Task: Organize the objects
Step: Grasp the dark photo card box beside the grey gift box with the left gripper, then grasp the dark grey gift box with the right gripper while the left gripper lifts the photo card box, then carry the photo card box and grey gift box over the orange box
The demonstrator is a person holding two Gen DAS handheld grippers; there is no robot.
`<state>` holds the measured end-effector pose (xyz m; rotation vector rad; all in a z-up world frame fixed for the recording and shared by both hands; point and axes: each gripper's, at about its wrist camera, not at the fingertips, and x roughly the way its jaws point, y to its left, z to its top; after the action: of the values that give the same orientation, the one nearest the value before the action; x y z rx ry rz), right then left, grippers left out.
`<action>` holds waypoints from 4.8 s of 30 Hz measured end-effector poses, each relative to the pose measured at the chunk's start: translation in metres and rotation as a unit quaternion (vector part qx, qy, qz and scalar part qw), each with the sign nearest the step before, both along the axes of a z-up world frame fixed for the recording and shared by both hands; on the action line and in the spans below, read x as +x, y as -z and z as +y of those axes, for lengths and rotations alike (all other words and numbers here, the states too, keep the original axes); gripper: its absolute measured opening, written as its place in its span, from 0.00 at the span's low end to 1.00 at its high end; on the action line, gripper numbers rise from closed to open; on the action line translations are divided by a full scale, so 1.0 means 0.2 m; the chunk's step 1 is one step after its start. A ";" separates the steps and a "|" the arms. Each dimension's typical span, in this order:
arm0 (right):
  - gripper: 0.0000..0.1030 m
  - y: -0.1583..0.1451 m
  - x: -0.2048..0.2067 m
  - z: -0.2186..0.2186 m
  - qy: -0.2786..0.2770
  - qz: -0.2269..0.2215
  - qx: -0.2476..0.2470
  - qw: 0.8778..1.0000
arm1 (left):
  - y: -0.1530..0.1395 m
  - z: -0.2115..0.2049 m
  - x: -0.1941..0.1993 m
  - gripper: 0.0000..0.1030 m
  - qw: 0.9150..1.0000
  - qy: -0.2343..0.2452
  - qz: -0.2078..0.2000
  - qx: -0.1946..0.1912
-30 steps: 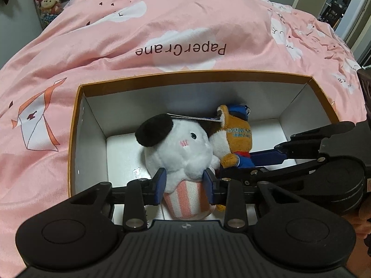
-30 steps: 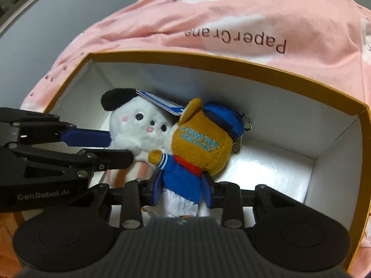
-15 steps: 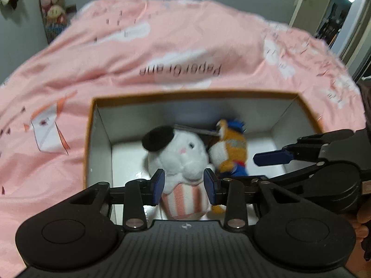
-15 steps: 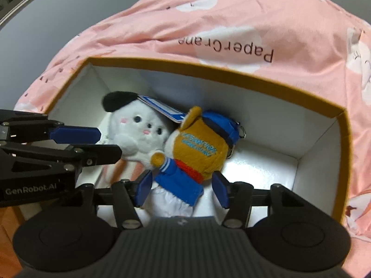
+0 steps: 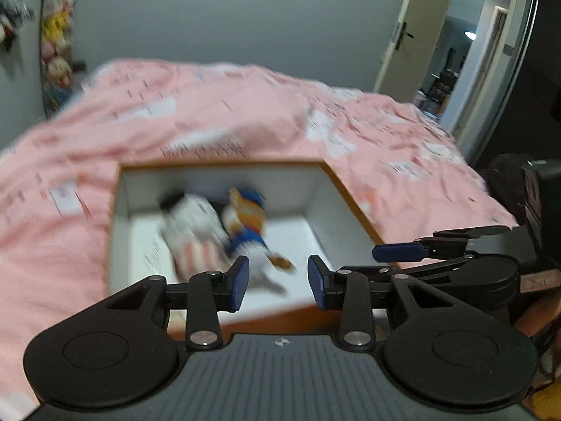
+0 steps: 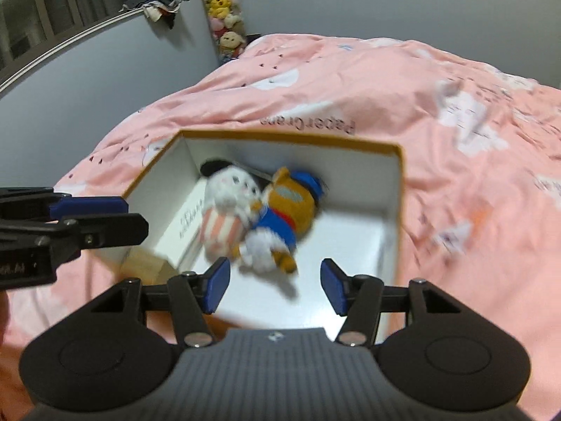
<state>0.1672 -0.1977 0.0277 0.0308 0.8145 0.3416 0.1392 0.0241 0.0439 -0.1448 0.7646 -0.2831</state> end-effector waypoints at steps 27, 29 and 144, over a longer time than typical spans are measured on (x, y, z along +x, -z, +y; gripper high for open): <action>0.14 0.40 -0.56 -0.34 0.170 0.099 0.039 0.980 | 0.53 -0.33 -0.07 0.54 0.972 0.021 0.214 -0.090; 0.14 0.41 -0.56 -0.34 0.167 0.102 0.042 0.980 | 0.56 -0.34 -0.06 0.58 0.969 0.022 0.225 -0.096; 0.39 0.27 -0.25 -0.15 0.061 0.131 0.181 0.973 | 0.52 0.13 -0.21 0.29 0.957 -0.126 0.263 -0.010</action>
<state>0.1167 -0.2281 -0.0269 0.4745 0.9976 0.3707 0.0966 0.0509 -0.0604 -0.3423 1.2591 -0.0038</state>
